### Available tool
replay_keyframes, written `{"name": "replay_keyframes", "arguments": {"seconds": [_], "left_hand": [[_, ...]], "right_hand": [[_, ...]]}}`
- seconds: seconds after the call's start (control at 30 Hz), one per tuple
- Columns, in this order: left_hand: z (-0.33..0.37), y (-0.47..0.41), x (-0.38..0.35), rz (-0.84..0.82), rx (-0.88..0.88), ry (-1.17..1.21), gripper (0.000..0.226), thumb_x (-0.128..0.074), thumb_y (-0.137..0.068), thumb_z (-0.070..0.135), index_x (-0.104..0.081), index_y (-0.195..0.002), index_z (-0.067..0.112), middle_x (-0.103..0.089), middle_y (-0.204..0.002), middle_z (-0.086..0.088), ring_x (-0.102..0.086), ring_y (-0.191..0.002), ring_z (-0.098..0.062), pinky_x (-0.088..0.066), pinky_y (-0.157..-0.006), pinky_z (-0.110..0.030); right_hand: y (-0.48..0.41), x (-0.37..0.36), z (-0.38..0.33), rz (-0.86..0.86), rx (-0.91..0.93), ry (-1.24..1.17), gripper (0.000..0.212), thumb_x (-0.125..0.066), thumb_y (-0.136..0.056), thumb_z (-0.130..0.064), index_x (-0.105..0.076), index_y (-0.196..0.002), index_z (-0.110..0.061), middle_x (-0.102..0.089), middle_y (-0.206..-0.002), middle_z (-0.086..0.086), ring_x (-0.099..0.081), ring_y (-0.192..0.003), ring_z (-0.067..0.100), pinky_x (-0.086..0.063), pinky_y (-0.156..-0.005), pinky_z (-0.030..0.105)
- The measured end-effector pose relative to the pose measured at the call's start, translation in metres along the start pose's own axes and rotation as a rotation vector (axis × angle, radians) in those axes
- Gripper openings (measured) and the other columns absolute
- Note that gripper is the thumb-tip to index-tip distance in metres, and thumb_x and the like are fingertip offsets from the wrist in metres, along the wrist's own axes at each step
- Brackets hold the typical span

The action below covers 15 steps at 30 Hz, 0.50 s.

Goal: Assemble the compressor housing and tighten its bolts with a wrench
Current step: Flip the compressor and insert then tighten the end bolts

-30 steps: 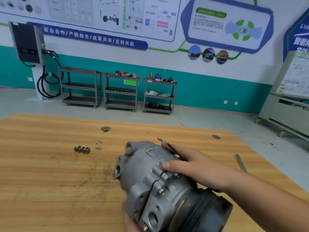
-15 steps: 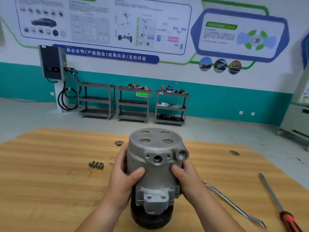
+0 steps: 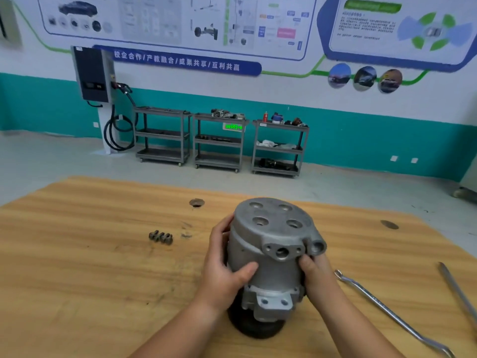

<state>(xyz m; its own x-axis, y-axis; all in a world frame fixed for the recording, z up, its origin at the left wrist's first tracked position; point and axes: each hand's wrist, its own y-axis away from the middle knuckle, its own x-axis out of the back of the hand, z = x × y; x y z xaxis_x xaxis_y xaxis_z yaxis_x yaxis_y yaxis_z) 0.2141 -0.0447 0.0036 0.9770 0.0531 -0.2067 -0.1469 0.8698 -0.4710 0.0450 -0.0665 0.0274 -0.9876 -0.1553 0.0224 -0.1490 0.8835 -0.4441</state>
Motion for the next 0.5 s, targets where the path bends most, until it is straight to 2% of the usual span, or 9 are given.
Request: {"name": "replay_keyframes", "arguments": {"seconds": [0.13, 0.27, 0.33, 0.43, 0.5], "left_hand": [[0.0, -0.007, 0.001, -0.033, -0.005, -0.083, 0.105, -0.077, -0.051, 0.073, -0.037, -0.134, 0.023, -0.051, -0.132, -0.006, -0.053, -0.121, -0.024, -0.051, -0.092, -0.039], [0.002, -0.005, 0.003, -0.056, -0.011, -0.138, 0.102, -0.073, -0.054, 0.075, -0.035, -0.134, 0.024, -0.053, -0.128, 0.007, -0.055, -0.118, -0.011, -0.051, -0.088, -0.026], [0.004, -0.002, 0.005, -0.082, -0.002, -0.164, 0.1, -0.073, -0.057, 0.072, -0.032, -0.134, 0.026, -0.051, -0.129, 0.008, -0.054, -0.118, -0.005, -0.049, -0.087, -0.02], [0.005, 0.002, 0.012, -0.134, 0.018, -0.189, 0.091, -0.072, -0.062, 0.053, -0.029, -0.138, 0.03, -0.049, -0.132, 0.008, -0.052, -0.121, -0.008, -0.049, -0.088, -0.022], [0.006, 0.004, 0.017, -0.16, 0.021, -0.205, 0.088, -0.07, -0.063, 0.05, -0.028, -0.138, 0.033, -0.048, -0.134, 0.009, -0.051, -0.122, -0.006, -0.049, -0.09, -0.022]], "right_hand": [[-0.004, 0.0, -0.004, 0.01, -0.027, 0.072, 0.123, -0.072, -0.048, -0.078, -0.037, -0.133, 0.004, -0.057, -0.123, 0.007, -0.059, -0.111, 0.009, -0.049, -0.088, 0.025], [0.002, 0.0, -0.007, -0.032, -0.012, 0.121, 0.12, -0.069, -0.054, -0.077, -0.035, -0.134, 0.006, -0.056, -0.125, 0.004, -0.057, -0.111, -0.001, -0.046, -0.085, 0.015], [0.006, 0.001, -0.012, -0.055, -0.003, 0.144, 0.118, -0.068, -0.055, -0.077, -0.034, -0.135, 0.003, -0.055, -0.122, -0.005, -0.055, -0.107, -0.009, -0.044, -0.082, 0.009], [0.009, 0.004, -0.02, -0.081, -0.012, 0.208, 0.111, -0.069, -0.051, -0.078, -0.034, -0.136, -0.017, -0.053, -0.124, -0.011, -0.054, -0.108, -0.01, -0.044, -0.08, 0.007], [0.012, 0.007, -0.023, -0.086, -0.013, 0.239, 0.101, -0.073, -0.052, -0.071, -0.033, -0.136, -0.031, -0.05, -0.13, -0.012, -0.052, -0.11, -0.01, -0.044, -0.08, 0.008]]}}
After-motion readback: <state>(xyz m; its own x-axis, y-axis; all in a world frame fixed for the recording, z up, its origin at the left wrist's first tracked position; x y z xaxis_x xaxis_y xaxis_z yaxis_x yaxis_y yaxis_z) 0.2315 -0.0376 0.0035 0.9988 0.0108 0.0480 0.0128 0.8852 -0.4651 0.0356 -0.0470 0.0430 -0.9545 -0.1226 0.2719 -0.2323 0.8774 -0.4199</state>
